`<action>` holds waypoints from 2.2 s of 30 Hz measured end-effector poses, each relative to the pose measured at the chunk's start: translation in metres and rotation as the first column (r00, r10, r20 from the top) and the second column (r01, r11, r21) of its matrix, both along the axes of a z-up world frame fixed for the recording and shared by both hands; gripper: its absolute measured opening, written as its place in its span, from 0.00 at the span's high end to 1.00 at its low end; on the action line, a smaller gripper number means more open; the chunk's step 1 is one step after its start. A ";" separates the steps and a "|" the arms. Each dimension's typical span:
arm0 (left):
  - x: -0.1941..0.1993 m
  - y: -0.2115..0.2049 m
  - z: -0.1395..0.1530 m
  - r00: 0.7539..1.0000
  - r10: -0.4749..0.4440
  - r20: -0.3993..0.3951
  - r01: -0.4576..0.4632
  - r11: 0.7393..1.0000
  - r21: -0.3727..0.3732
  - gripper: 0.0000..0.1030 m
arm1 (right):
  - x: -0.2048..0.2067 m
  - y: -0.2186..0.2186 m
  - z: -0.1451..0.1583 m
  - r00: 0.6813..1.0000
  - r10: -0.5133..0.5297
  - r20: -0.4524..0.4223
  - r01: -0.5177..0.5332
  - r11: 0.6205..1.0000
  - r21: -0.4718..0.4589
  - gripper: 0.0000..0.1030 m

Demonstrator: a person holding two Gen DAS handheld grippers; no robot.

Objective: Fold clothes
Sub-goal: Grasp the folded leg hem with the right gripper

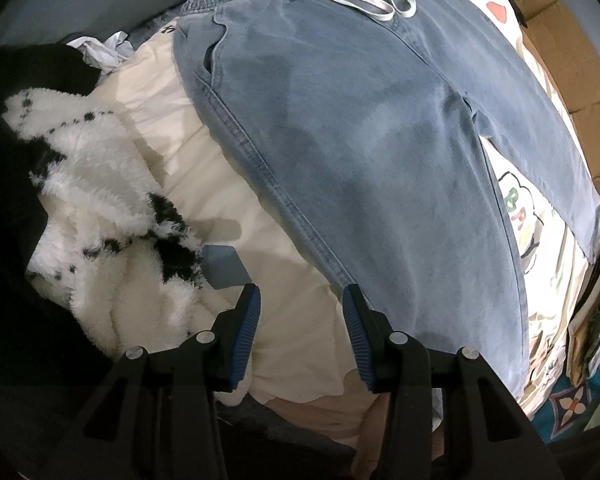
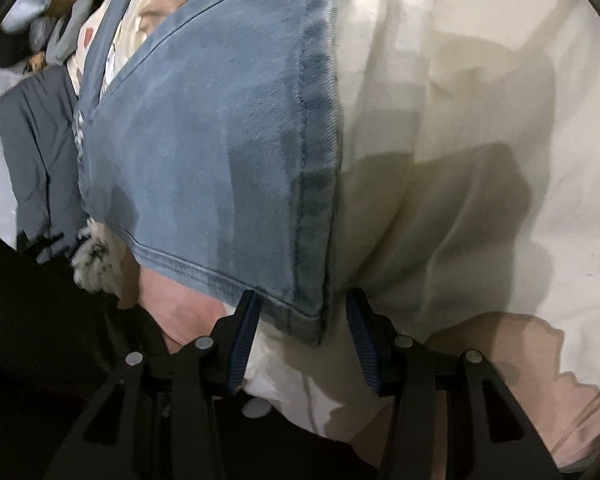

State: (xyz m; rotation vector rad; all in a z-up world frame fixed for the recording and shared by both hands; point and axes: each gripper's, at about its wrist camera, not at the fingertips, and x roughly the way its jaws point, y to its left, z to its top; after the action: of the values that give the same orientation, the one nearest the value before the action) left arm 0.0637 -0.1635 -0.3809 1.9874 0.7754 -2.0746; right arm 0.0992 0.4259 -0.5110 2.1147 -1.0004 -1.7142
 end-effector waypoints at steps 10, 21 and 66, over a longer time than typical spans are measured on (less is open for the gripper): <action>-0.001 0.008 -0.004 1.000 -0.003 0.000 0.003 1.000 0.024 0.58 | -0.006 -0.003 0.019 0.997 -0.079 -0.012 0.075 0.976 -0.204 0.74; -0.006 0.013 0.002 1.000 -0.015 -0.021 0.016 0.998 0.053 0.58 | -0.004 -0.002 0.022 0.993 -0.119 0.025 0.122 0.969 -0.216 0.74; 0.001 -0.016 -0.071 0.977 0.208 -0.040 -0.201 0.971 0.131 0.58 | -0.036 0.021 0.061 0.993 -0.109 -0.035 0.101 0.981 -0.168 0.91</action>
State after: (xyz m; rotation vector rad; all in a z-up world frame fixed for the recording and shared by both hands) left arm 0.0649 -0.1796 -0.4521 1.8284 1.0984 -2.0116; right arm 0.0634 0.4472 -0.4499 1.9437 -1.2166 -1.6535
